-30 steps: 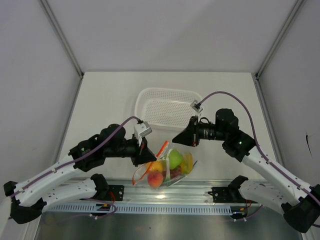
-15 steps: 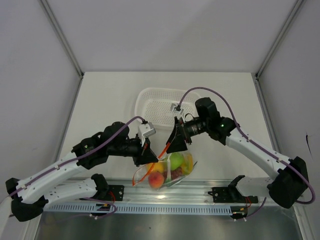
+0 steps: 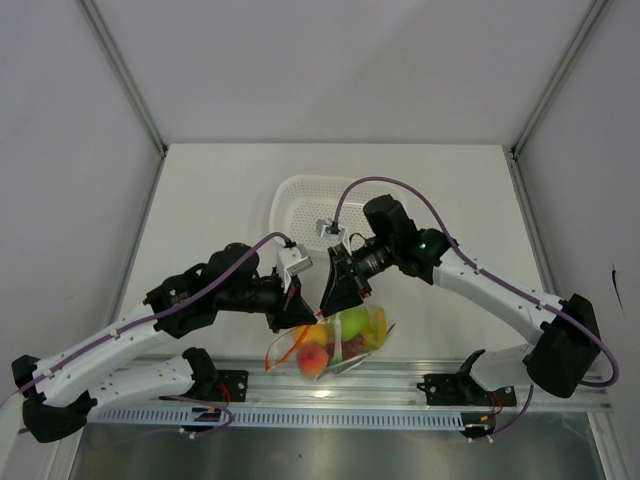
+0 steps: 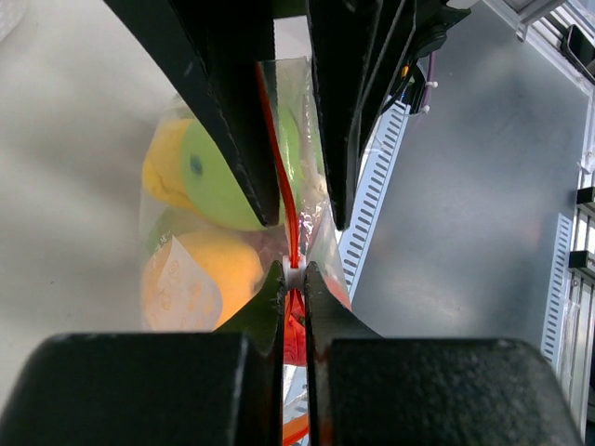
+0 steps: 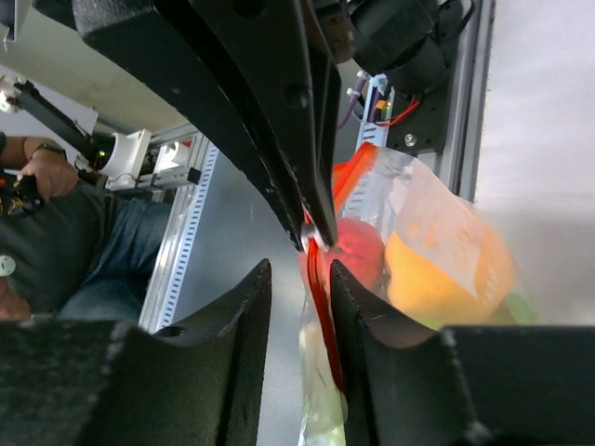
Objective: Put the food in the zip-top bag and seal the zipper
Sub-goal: Zip the zipper food storage bag at the center of the board.
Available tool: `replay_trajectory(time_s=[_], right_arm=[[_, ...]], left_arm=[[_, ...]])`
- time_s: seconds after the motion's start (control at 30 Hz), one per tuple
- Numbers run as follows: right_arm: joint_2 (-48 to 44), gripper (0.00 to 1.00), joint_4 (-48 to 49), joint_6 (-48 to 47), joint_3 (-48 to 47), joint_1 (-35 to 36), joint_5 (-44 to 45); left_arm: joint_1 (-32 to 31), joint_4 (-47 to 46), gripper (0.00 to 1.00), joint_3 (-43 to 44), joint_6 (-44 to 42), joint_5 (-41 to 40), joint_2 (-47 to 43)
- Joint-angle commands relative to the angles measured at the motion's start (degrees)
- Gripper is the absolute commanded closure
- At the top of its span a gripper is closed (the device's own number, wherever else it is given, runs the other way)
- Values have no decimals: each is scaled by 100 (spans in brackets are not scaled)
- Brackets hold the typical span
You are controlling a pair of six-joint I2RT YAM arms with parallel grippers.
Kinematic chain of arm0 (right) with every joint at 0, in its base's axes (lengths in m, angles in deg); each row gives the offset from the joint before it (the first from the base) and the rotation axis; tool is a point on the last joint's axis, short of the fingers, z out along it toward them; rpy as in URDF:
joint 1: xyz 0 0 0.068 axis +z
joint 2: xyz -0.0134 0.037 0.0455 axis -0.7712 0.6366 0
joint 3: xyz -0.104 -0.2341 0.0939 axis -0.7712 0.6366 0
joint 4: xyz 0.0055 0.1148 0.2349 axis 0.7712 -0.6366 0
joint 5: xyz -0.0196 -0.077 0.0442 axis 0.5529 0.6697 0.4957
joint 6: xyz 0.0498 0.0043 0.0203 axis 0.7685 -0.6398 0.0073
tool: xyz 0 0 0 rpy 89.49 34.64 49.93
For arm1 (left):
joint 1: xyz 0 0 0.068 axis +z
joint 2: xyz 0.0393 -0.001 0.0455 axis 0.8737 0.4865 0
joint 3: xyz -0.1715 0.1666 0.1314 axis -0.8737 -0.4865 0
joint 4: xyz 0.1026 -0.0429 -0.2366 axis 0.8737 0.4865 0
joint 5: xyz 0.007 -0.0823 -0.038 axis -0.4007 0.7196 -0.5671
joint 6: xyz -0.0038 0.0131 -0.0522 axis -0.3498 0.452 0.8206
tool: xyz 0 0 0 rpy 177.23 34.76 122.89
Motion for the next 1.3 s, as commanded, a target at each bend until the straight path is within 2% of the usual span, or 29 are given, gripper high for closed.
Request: replay_trajectory(time_s=[0.0,0.1,0.4,0.5,0.53,0.77,0.93,1.03,1.27], right_arm=[[239,72,-467,-459,-379,181,-198],[319,75,-662,-610,-441,260,-180],[477,74,-1014,-909,-538,304,-136],[477,96,-927,-813,-556,322,101],[477,100,-883,-699,-547,357,362],[56,100,197,338,-257,383,2094],[-461,100,383,787,-204,111,3026],[-717,100,436,1041,-64,-274,3343],[-1428,100,629,1429,647,-996,3485]], left_arm=[[31,-152,99,192,-99,123,0],[31,-152,99,183,-99,106,-9],[40,-55,99,209,-134,71,-18],[40,-55,99,209,-143,62,-18],[40,-55,100,218,-143,44,-18],[49,129,100,209,-108,-140,0],[49,472,99,174,-72,-483,-105],[49,648,99,104,-29,-632,-298],[57,1122,99,25,156,-957,-659]])
